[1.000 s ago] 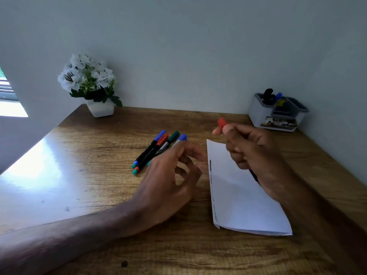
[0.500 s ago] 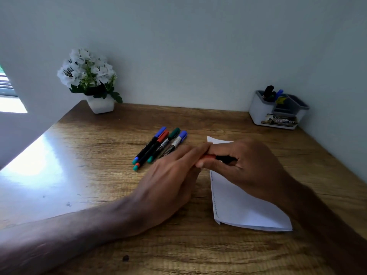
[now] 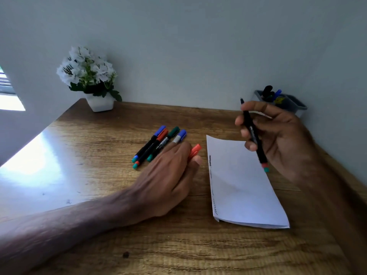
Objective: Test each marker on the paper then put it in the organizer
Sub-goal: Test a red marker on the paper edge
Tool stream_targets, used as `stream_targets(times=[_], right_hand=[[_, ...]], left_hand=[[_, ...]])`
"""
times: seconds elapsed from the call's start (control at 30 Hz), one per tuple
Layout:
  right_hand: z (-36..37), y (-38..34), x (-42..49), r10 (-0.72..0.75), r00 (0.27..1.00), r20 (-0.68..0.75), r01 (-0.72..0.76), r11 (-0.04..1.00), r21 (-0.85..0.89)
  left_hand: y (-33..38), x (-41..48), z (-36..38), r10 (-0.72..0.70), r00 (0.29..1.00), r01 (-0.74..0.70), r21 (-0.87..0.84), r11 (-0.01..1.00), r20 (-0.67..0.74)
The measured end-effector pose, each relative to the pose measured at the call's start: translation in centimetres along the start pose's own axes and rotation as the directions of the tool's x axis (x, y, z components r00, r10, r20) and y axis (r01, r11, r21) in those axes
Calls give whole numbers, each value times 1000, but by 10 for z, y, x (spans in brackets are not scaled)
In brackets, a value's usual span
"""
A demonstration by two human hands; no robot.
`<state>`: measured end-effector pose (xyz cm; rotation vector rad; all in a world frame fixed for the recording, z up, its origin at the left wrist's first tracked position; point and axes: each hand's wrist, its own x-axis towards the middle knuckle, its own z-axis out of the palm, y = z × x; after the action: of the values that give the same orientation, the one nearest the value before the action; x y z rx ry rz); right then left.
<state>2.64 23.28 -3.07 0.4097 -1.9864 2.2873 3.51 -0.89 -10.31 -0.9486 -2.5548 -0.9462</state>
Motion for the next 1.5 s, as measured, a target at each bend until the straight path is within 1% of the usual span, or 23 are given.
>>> stream_targets(times=[0.03, 0.1, 0.17, 0.23, 0.3, 0.37, 0.47, 0.53, 0.63, 0.77, 0.83, 0.93, 1.03, 1.2, 1.33, 1.5], right_hand=[[-1, -1, 1, 29, 1000, 8, -29, 999, 41], [0, 3, 1, 56, 998, 25, -57, 998, 21], [5, 9, 0, 81, 996, 30, -77, 990, -116], [10, 18, 0, 112, 994, 15, -104, 956, -273], [13, 25, 1, 159, 987, 4, -147, 923, -356], [15, 26, 1, 208, 978, 8, -187, 896, -402], [11, 21, -1, 266, 963, 40, -228, 886, -403], [9, 17, -2, 285, 956, 64, -237, 884, -403], [7, 18, -5, 316, 943, 101, -240, 860, -450], [7, 28, -8, 424, 885, 192, -298, 833, -466], [6, 34, -8, 385, 900, 205, -244, 833, -497], [7, 41, -9, 211, 955, 206, -55, 814, -578], [10, 48, -8, 96, 977, 190, 43, 784, -619], [14, 55, -9, 22, 983, 185, 100, 773, -626], [12, 56, -10, 9, 982, 191, 115, 770, -628], [15, 57, -9, -7, 977, 213, 152, 726, -671]], left_hand=[[2, 1, -1, 11, 1000, -11, 6, 1000, 29], [4, 4, -3, 34, 994, -37, 27, 999, 105], [6, 5, -4, 52, 984, -61, 50, 997, 169], [7, 6, -6, 47, 972, -68, 82, 994, 231], [7, 6, -7, 27, 958, -60, 109, 992, 284], [10, 5, -7, 16, 947, -66, 145, 987, 321], [12, 5, -8, -25, 939, -49, 203, 978, 344], [12, 5, -8, -56, 936, -19, 208, 978, 348], [14, 4, -8, -47, 934, -28, 202, 979, 354], [15, 1, -9, -41, 930, -35, 200, 979, 365], [14, 1, -8, -42, 934, -31, 197, 980, 356], [13, 1, -8, -51, 933, -18, 188, 982, 355], [13, 1, -9, -60, 929, -5, 173, 985, 365], [13, 3, -8, -59, 929, -5, 173, 985, 367], [13, 3, -8, -62, 929, -6, 182, 983, 365], [12, 3, -8, -65, 929, -3, 185, 983, 364]])
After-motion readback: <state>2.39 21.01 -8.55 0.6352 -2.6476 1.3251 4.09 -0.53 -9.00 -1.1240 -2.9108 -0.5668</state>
